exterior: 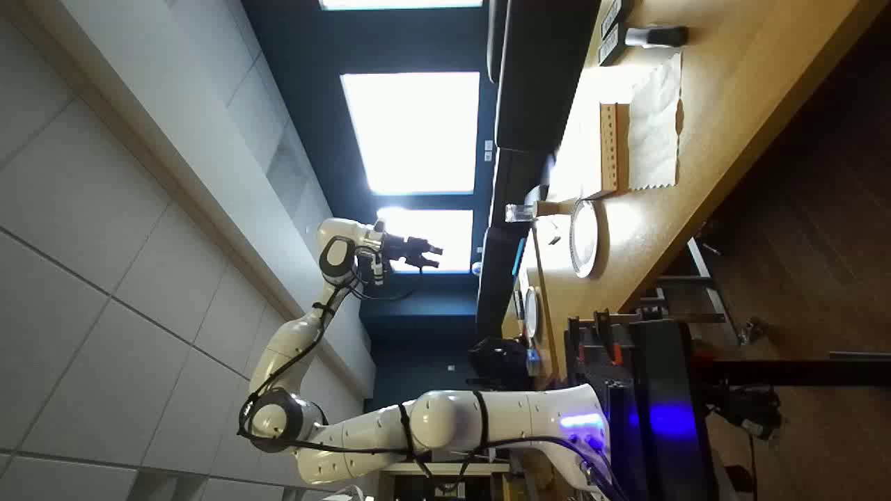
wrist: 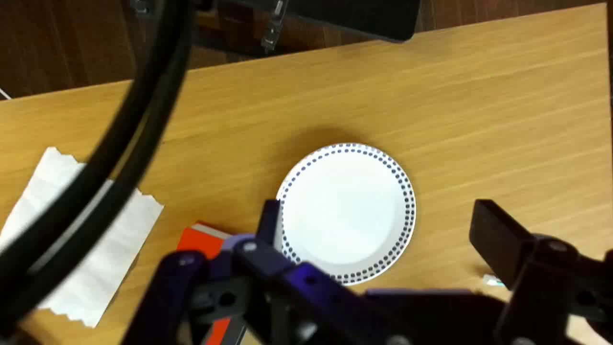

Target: Use the tissue to wipe the cover of the book

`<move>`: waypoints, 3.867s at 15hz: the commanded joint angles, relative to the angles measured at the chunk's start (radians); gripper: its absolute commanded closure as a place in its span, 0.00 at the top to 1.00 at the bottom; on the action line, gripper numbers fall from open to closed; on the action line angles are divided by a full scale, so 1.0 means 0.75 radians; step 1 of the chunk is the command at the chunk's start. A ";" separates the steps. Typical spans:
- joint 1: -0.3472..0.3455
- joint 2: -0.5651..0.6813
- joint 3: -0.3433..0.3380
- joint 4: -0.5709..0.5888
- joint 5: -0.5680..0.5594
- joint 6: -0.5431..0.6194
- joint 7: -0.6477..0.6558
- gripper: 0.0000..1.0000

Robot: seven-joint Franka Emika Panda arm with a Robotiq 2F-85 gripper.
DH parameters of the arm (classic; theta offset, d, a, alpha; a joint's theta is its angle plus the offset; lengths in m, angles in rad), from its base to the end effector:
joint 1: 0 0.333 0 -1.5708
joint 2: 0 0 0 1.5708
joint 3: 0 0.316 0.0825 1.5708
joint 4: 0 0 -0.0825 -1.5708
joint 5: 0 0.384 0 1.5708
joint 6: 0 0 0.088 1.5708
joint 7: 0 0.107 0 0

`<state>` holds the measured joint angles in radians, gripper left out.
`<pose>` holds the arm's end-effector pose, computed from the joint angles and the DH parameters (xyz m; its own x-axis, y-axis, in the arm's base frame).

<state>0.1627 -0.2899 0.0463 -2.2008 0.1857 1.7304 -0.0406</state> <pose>0.4327 0.1103 0.4891 0.9618 0.2105 -0.1753 0.1814 -0.9689 -0.1683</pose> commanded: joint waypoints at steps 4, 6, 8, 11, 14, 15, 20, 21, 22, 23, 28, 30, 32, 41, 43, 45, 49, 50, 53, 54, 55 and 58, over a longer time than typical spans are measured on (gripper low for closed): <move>-0.024 -0.051 0.022 0.066 0.006 -0.006 -0.005 1.00; -0.023 -0.062 0.022 0.065 0.007 -0.006 -0.005 1.00; -0.023 -0.059 0.022 0.065 0.007 -0.006 -0.005 1.00; -0.023 -0.059 0.022 0.064 0.007 -0.006 -0.005 1.00; -0.023 -0.059 0.022 0.064 0.007 -0.006 -0.005 1.00; -0.023 -0.059 0.022 0.064 0.007 -0.006 -0.005 1.00; -0.041 -0.029 0.024 0.083 -0.025 0.018 0.022 1.00; -0.050 -0.016 0.025 0.094 -0.037 0.028 0.038 1.00; -0.063 0.007 0.022 0.117 -0.055 0.039 0.048 1.00; -0.075 0.027 0.017 0.136 -0.067 0.050 0.057 1.00; -0.144 0.169 -0.007 0.284 -0.113 0.075 0.088 1.00; -0.167 0.243 -0.021 0.358 -0.118 0.078 0.097 1.00; -0.186 0.319 -0.036 0.434 -0.122 0.081 0.111 1.00; -0.282 0.595 -0.127 0.753 -0.106 0.042 0.096 1.00; -0.305 0.652 -0.147 0.825 -0.114 0.020 0.084 1.00; -0.325 0.709 -0.160 0.883 -0.126 0.009 0.087 1.00; -0.351 0.830 -0.173 0.976 -0.132 0.013 0.092 1.00; -0.357 0.860 -0.174 0.993 -0.133 0.026 0.099 1.00; -0.378 0.946 -0.177 1.048 -0.115 0.050 0.112 1.00; -0.389 0.974 -0.178 1.065 -0.106 0.055 0.114 1.00; -0.399 0.998 -0.180 1.083 -0.099 0.053 0.114 1.00; -0.432 1.060 -0.186 1.114 -0.088 0.063 0.103 1.00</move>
<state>-0.1394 0.4735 -0.0882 -1.4350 0.1028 1.7922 0.0266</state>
